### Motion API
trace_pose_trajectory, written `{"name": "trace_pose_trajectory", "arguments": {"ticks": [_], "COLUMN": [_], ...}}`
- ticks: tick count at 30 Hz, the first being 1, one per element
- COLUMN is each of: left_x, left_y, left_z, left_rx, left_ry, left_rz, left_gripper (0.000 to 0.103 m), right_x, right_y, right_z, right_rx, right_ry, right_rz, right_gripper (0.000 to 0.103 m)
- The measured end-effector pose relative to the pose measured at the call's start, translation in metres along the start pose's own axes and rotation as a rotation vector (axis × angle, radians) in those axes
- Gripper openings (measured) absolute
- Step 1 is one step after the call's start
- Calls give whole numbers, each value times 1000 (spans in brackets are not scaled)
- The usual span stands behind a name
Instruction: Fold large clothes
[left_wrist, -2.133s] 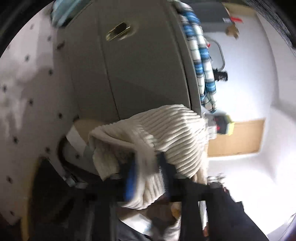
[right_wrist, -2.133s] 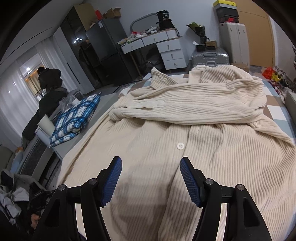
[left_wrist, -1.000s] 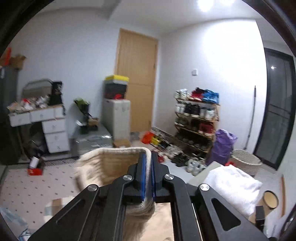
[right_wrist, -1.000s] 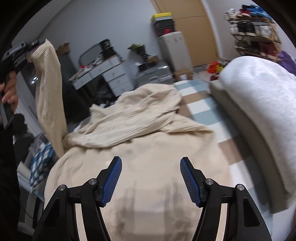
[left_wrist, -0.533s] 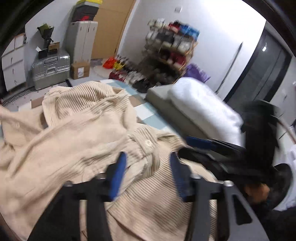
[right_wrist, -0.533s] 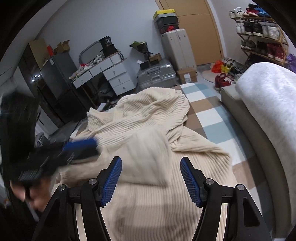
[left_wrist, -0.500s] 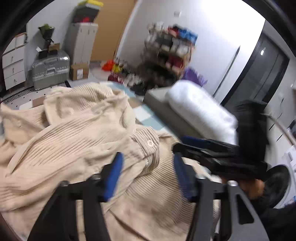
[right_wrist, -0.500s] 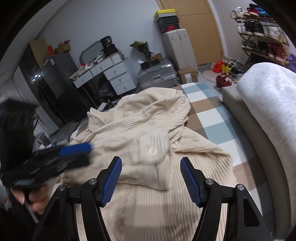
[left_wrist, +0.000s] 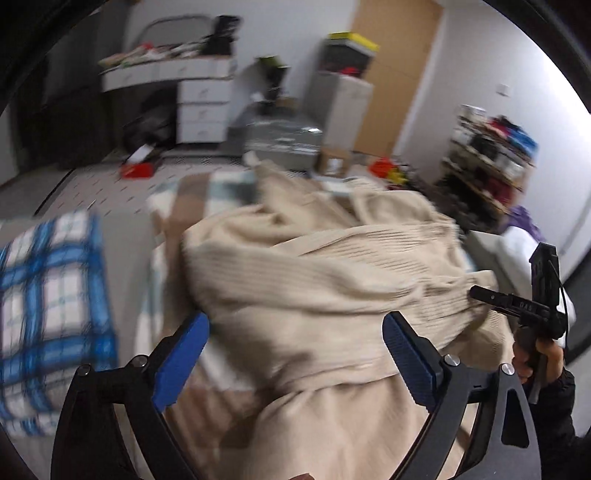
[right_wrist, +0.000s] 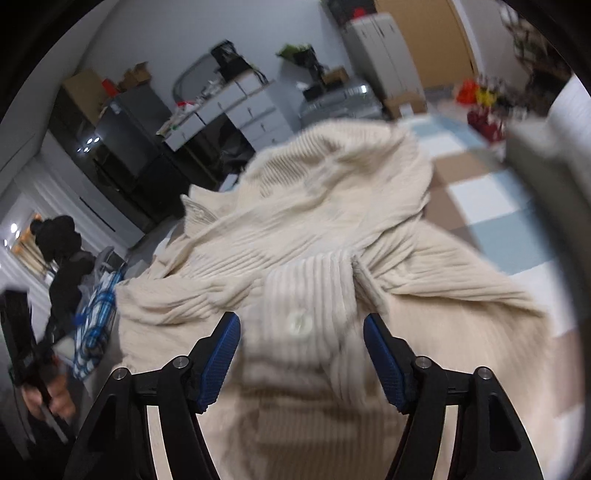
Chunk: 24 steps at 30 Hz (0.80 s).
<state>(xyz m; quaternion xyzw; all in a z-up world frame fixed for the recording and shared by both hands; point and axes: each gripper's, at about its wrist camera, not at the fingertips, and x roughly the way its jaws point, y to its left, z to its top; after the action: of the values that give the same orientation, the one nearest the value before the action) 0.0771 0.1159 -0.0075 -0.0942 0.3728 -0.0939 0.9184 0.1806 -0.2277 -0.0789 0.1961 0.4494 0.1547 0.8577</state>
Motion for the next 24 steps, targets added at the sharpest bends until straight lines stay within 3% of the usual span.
{"name": "trace_pose_trajectory", "arguments": {"ticks": [2, 4, 9, 12, 13, 14, 15, 16, 18, 21, 24], "left_x": [4, 4, 18, 27, 28, 28, 29, 30, 28, 5, -4], "left_y": [5, 3, -13, -21, -22, -22, -22, -22, -22, -31, -30], "left_z": [-4, -8, -25, -46, -52, -57, -60, -62, -66, -70, -74], "left_rx": [-29, -44, 7, 14, 4, -16, -37, -44, -45, -11, 9], "left_ry": [10, 17, 81, 116, 107, 107, 126, 143, 126, 62, 50], "left_rz": [15, 22, -13, -10, -2, 5, -3, -7, -8, -24, -2], "left_gripper": [93, 93, 93, 92, 87, 61, 43, 18, 6, 4, 4], "right_x": [4, -17, -141, -178, -184, -186, -185, -184, -176, -172, -180], "right_y": [19, 47, 131, 168, 178, 186, 191, 194, 195, 194, 193], "right_z": [8, 19, 64, 81, 88, 93, 97, 98, 101, 104, 119], "right_rx": [-38, -122, -281, -362, -379, -386, -390, -389, -374, -354, -315], "right_ry": [23, -49, -416, -535, -553, -559, -563, -566, -560, -565, -602], "right_rz": [41, 109, 279, 260, 253, 247, 234, 222, 203, 183, 205], "right_gripper": [14, 13, 13, 13, 13, 13, 13, 13, 13, 13, 13]}}
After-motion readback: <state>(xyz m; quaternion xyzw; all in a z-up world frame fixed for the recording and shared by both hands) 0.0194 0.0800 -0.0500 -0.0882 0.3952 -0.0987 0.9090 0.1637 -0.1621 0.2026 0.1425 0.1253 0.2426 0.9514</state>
